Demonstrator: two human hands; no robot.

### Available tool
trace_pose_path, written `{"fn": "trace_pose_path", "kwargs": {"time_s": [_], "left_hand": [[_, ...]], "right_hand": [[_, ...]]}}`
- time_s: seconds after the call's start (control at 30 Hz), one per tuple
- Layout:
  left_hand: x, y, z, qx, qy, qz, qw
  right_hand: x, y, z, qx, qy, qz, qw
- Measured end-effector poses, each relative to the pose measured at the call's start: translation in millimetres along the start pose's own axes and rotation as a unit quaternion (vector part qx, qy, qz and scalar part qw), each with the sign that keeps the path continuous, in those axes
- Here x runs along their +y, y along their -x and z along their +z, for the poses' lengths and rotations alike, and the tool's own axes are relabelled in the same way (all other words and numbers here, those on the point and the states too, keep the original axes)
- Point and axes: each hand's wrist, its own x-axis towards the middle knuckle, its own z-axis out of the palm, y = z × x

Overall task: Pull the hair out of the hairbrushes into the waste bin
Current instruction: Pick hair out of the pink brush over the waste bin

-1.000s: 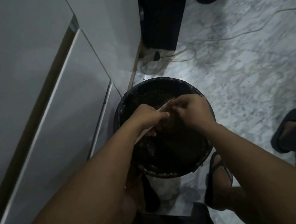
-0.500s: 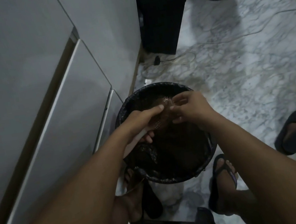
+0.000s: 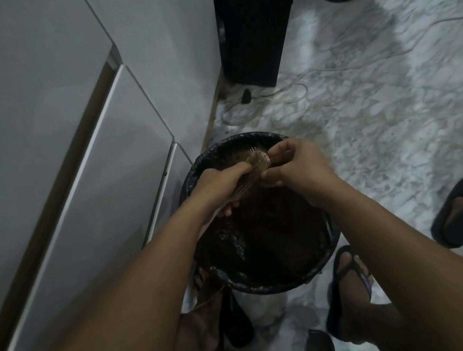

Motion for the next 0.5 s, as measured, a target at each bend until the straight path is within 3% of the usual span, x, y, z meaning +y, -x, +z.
{"fn": "trace_pose_path", "kwargs": {"time_s": [0.27,0.5], "left_hand": [[4.9,1.3,4.0,0.011,-0.081,0.061,0.995],[5.4,3.0,0.8,-0.071,-0.082,0.073,0.991]], "right_hand": [[2.5,-4.0,-3.4,0.007,-0.103,0.052,0.993],[2.3,-5.7,-8.0,0.007,-0.098,0.036,0.994]]}}
